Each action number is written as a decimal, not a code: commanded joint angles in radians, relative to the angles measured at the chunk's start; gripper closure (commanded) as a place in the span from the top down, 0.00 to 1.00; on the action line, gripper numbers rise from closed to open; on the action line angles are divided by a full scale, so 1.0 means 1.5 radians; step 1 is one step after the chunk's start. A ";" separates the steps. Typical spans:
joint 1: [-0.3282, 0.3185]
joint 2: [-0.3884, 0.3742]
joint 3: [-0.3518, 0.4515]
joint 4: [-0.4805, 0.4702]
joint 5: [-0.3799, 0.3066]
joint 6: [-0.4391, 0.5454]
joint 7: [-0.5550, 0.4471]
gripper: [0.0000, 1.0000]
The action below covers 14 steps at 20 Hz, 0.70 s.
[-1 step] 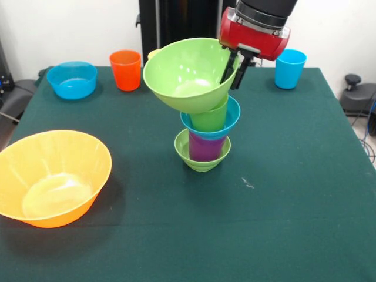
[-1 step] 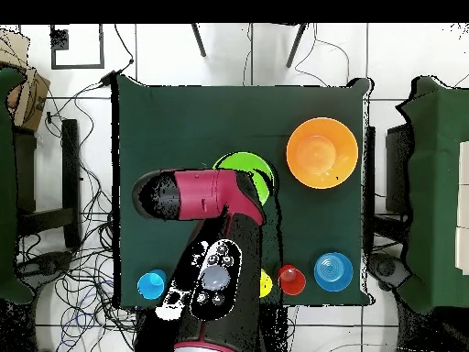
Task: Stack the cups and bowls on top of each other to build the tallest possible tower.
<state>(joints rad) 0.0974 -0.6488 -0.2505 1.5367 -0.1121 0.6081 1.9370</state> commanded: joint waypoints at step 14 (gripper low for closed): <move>0.041 -0.006 0.012 0.060 0.023 0.022 0.125 0.00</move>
<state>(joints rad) 0.1262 -0.6562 -0.2741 1.5487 -0.1119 0.6084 1.9370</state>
